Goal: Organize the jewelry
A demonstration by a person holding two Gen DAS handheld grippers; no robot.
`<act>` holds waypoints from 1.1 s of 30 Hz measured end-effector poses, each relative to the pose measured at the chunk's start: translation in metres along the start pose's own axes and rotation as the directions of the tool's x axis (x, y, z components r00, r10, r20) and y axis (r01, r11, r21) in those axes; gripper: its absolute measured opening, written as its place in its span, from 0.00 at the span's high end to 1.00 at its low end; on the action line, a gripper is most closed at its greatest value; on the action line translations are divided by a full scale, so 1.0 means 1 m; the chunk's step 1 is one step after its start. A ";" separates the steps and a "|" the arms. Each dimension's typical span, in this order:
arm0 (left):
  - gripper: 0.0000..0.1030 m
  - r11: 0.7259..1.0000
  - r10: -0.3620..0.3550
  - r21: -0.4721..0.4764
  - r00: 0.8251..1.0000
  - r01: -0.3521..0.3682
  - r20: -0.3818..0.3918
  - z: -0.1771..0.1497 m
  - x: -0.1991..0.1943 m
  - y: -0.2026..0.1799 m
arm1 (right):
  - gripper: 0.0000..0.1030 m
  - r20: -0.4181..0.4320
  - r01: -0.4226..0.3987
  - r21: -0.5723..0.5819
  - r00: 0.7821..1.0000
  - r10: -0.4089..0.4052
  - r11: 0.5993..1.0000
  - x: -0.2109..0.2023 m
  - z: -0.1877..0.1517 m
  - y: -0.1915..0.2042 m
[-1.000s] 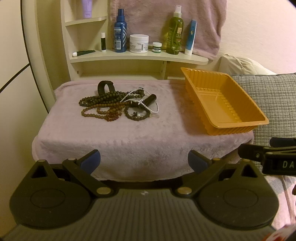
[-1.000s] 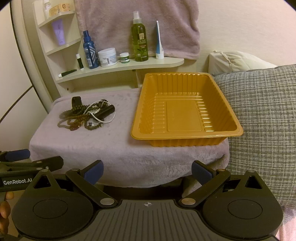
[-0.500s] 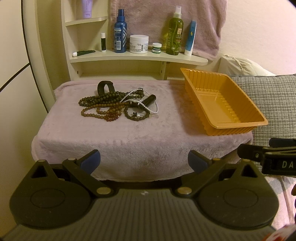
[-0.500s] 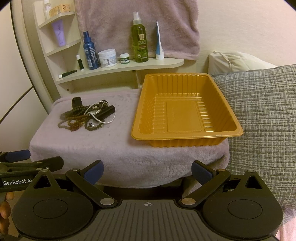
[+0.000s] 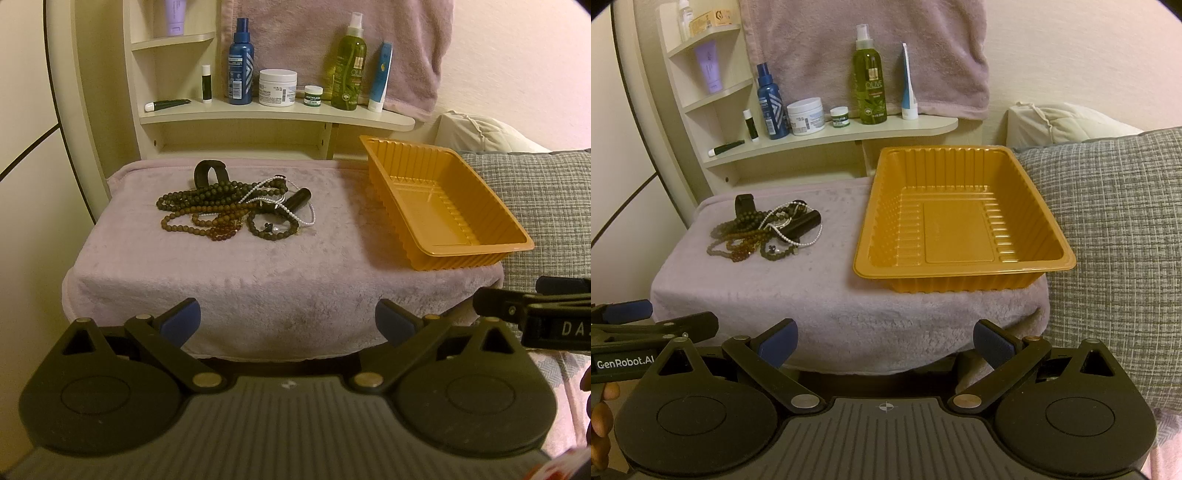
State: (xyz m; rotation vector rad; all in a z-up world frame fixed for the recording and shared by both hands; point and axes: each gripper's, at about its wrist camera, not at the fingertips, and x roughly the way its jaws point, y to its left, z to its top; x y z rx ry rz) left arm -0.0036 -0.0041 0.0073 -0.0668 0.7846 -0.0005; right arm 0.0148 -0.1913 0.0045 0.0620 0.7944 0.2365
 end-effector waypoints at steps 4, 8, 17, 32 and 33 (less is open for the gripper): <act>0.03 1.000 0.000 -0.001 1.000 0.000 0.000 0.000 0.000 0.000 | 0.02 0.000 0.001 0.001 1.000 -0.001 1.000 0.000 0.000 0.000; 0.03 1.000 -0.001 -0.002 1.000 0.001 -0.001 0.000 0.000 -0.001 | 0.02 0.001 0.000 0.001 1.000 0.000 1.000 0.000 0.000 0.000; 0.03 1.000 -0.003 -0.003 1.000 0.003 -0.002 0.000 0.000 -0.001 | 0.02 0.000 0.000 0.002 1.000 0.000 1.000 0.000 0.000 0.000; 0.03 1.000 -0.006 -0.006 1.000 0.006 -0.002 -0.001 0.000 -0.001 | 0.02 0.001 0.000 0.002 1.000 0.000 1.000 0.000 -0.001 0.001; 0.03 1.000 -0.005 -0.006 1.000 0.005 -0.003 -0.001 0.000 -0.001 | 0.02 0.002 -0.001 0.002 1.000 0.001 1.000 0.000 -0.001 0.001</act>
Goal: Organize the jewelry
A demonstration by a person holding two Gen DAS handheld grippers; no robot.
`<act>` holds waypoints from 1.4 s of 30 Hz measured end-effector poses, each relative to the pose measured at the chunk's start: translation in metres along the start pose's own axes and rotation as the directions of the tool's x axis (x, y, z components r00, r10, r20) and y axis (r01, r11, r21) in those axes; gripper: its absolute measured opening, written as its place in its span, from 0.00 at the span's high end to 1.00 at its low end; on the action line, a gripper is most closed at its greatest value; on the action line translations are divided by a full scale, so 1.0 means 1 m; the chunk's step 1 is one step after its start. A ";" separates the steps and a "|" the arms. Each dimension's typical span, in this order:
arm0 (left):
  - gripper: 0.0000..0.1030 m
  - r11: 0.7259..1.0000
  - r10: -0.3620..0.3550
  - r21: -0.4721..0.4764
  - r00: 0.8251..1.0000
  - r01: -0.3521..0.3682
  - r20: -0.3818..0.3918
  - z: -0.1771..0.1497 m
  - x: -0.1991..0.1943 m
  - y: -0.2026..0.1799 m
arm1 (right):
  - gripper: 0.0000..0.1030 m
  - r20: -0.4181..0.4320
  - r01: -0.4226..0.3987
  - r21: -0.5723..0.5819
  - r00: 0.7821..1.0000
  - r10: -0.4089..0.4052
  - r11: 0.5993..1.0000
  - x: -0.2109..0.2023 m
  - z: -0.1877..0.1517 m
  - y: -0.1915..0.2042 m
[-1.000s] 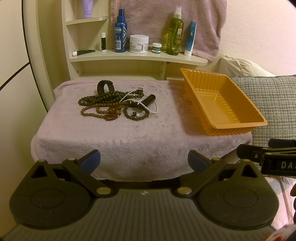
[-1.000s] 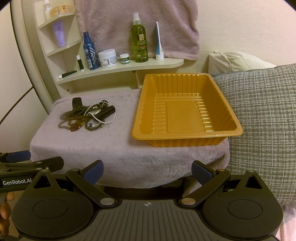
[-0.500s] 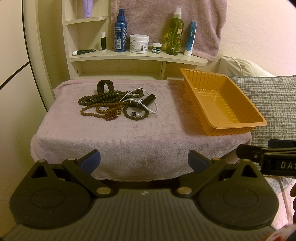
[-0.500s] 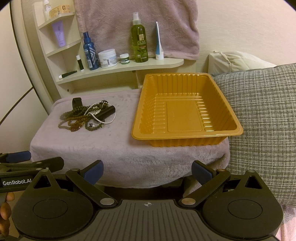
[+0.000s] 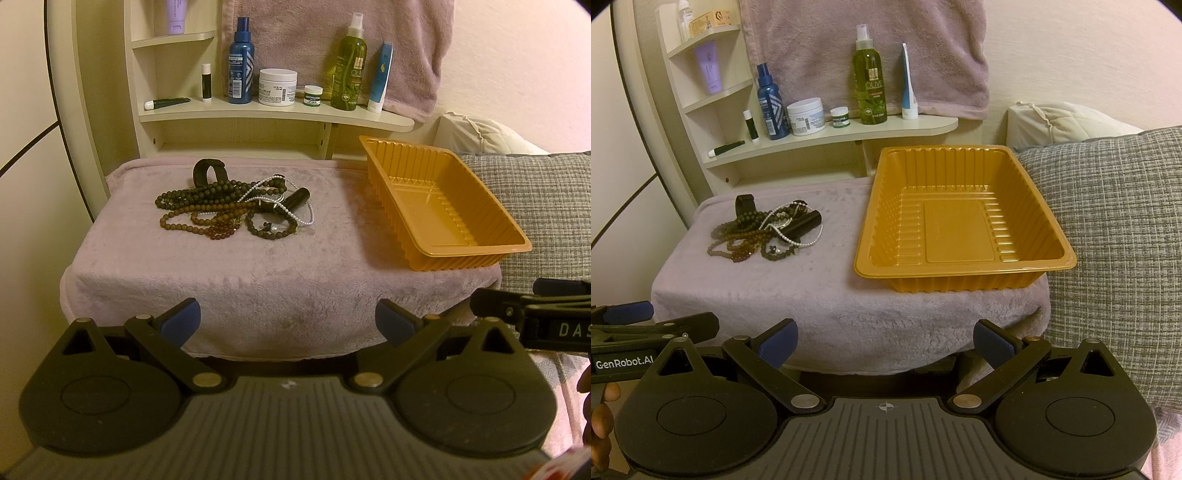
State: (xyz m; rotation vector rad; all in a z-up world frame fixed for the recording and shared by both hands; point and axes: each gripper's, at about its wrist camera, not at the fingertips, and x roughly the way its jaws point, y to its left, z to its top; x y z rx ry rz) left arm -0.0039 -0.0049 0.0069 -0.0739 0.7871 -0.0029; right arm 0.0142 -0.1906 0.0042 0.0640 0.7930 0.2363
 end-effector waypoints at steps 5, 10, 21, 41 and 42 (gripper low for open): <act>0.03 1.000 -0.001 -0.001 1.000 0.001 0.000 0.000 0.000 0.000 | 0.02 -0.001 0.000 0.001 1.000 0.000 1.000 0.000 0.000 0.000; 0.03 1.000 -0.004 -0.012 1.000 0.004 0.002 0.000 0.000 0.002 | 0.02 0.002 -0.001 0.005 1.000 0.001 1.000 0.000 -0.001 -0.001; 0.05 0.994 -0.010 -0.106 0.999 0.013 0.031 0.004 0.007 0.032 | 0.03 0.094 0.024 0.102 0.995 -0.033 0.994 0.001 0.005 -0.031; 0.05 0.978 -0.014 -0.207 0.997 0.029 0.076 0.037 0.060 0.064 | 0.49 0.240 0.049 0.445 0.955 -0.172 0.894 0.068 0.020 -0.189; 0.05 0.978 -0.014 -0.205 0.997 0.029 0.074 0.039 0.062 0.063 | 0.51 0.235 0.044 0.453 0.958 -0.167 0.890 0.074 0.019 -0.192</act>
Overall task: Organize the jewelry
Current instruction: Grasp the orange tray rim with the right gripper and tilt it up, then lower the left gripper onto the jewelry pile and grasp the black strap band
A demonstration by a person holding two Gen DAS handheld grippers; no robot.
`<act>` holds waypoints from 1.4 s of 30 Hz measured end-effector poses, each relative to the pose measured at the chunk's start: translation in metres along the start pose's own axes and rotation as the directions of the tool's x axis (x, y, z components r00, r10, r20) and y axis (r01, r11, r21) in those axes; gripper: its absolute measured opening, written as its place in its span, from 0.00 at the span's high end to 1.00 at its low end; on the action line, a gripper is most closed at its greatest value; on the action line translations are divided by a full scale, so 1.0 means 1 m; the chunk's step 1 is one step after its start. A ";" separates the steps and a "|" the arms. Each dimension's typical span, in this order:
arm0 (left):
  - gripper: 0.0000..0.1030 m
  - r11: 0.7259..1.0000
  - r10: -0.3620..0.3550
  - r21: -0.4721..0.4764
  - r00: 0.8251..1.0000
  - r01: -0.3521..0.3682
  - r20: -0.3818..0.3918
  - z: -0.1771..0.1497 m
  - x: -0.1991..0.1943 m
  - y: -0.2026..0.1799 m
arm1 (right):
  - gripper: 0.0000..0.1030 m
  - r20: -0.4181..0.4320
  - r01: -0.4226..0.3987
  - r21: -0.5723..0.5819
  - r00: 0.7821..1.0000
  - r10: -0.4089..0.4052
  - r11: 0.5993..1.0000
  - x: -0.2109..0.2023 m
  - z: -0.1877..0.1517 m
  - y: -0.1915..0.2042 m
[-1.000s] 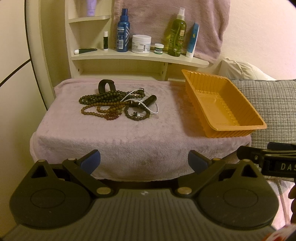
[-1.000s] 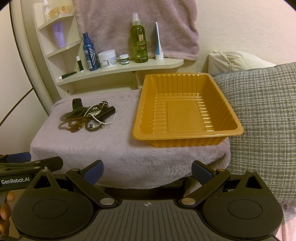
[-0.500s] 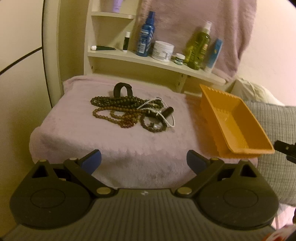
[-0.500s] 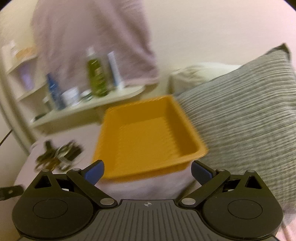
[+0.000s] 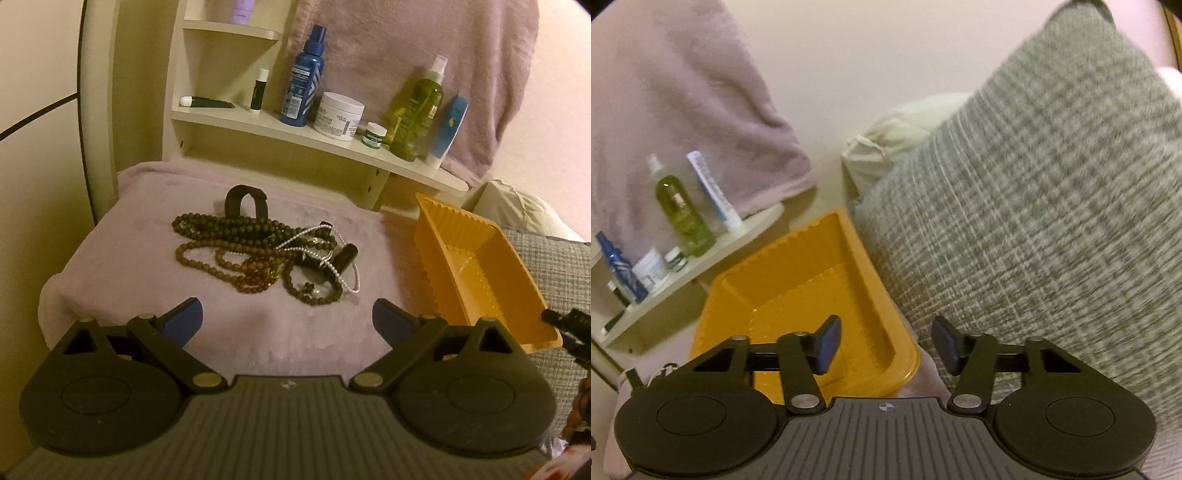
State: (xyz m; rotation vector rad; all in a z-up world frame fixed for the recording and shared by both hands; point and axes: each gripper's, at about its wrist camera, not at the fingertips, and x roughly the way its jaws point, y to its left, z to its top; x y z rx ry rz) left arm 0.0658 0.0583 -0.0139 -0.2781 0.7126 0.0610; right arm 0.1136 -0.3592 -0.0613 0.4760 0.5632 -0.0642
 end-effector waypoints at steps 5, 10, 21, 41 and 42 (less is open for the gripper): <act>0.05 1.000 0.013 0.022 1.000 -0.012 -0.020 0.003 0.011 -0.008 | 0.64 -0.026 -0.021 0.066 0.999 0.023 0.998 0.023 -0.005 -0.007; 0.05 0.999 0.018 0.027 0.999 -0.017 -0.042 -0.001 0.019 -0.013 | 0.85 -0.018 -0.036 0.109 0.999 0.038 0.993 0.027 -0.007 -0.012; 0.08 0.997 0.051 0.054 0.998 -0.049 -0.035 -0.002 0.035 0.005 | 0.91 0.014 -0.013 -0.027 1.000 0.013 1.000 0.010 0.000 0.011; 0.51 0.916 -0.007 0.400 1.000 0.008 -0.003 0.011 0.079 0.005 | 0.94 0.104 0.110 -0.402 0.992 -0.074 0.909 -0.008 -0.001 0.076; 0.53 0.909 0.011 0.416 1.000 -0.009 -0.004 0.010 0.082 0.007 | 0.94 0.105 0.113 -0.404 0.992 -0.076 0.908 -0.009 -0.001 0.076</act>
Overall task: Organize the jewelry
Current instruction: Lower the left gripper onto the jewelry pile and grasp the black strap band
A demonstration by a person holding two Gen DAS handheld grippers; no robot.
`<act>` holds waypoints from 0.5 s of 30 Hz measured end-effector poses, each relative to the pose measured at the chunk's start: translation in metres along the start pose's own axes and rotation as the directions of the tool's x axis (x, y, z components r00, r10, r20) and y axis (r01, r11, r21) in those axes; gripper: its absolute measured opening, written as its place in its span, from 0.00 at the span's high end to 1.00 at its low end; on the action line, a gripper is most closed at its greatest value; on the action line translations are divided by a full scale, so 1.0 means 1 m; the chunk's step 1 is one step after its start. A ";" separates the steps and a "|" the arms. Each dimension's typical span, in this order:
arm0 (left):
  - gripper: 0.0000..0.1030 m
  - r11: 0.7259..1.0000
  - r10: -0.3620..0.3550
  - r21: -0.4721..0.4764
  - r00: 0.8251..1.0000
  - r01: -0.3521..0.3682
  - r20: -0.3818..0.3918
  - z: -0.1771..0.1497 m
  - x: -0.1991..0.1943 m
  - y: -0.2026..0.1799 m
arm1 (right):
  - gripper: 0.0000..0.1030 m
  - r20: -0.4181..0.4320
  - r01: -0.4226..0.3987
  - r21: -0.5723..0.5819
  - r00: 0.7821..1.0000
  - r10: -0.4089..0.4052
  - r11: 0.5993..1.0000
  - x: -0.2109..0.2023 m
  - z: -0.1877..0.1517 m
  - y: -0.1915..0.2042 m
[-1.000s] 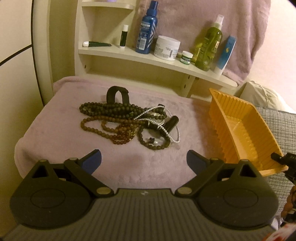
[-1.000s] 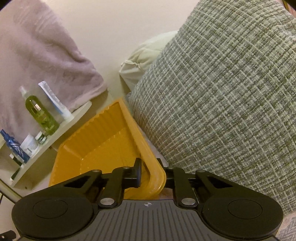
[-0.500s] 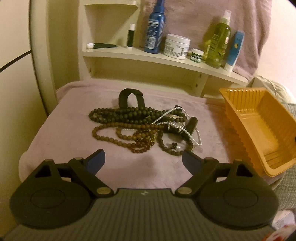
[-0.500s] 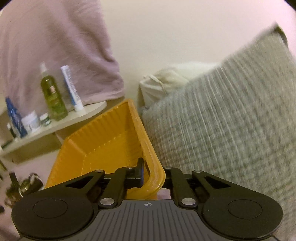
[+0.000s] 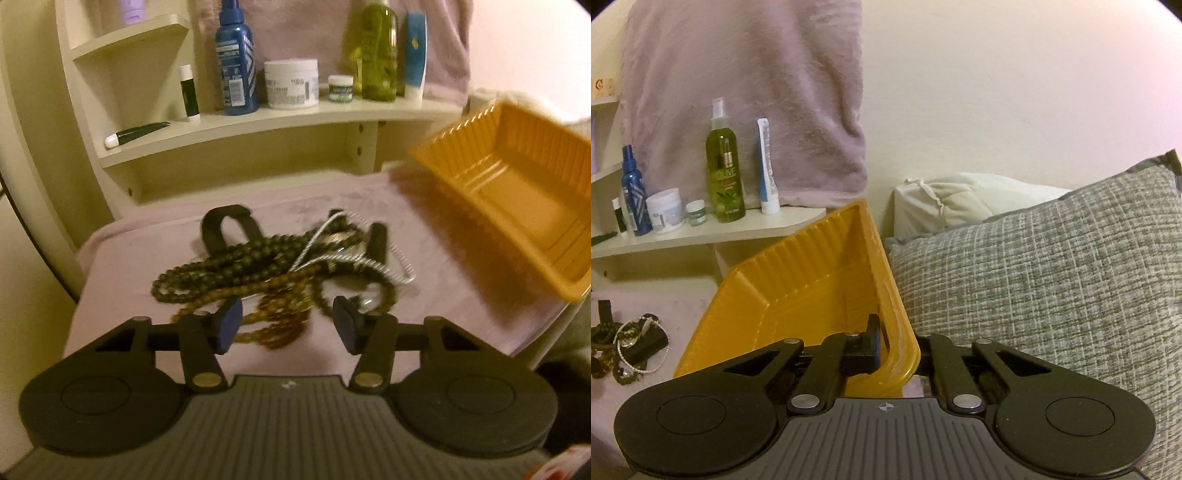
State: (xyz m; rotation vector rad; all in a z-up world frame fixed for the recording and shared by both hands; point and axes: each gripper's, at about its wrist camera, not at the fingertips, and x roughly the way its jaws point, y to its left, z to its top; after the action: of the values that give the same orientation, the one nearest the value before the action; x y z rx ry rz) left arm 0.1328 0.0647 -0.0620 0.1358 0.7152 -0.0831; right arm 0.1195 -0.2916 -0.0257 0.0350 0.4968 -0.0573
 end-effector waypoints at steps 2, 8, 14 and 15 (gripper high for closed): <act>0.54 1.000 0.013 0.012 1.000 -0.013 -0.004 -0.002 0.003 0.006 | 0.94 0.002 0.006 -0.006 1.000 -0.006 1.000 -0.001 0.000 0.001; 0.64 0.999 0.046 0.014 0.999 -0.046 0.016 0.004 0.008 0.028 | 0.94 0.013 0.022 -0.038 1.000 -0.022 0.999 -0.007 -0.001 0.006; 0.67 0.998 0.027 -0.057 0.998 -0.024 0.048 0.020 0.015 0.044 | 0.94 0.006 0.019 -0.039 1.000 -0.019 0.999 -0.006 0.000 0.007; 0.67 0.996 0.016 -0.088 0.998 -0.011 0.055 0.024 0.016 0.047 | 0.94 0.006 0.019 -0.041 1.000 -0.019 0.999 -0.005 0.000 0.007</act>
State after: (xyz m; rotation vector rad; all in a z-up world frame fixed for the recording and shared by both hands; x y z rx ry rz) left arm 0.1663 0.1072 -0.0506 0.0542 0.6617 -0.0427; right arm 0.1151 -0.2845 -0.0230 -0.0098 0.4923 -0.0656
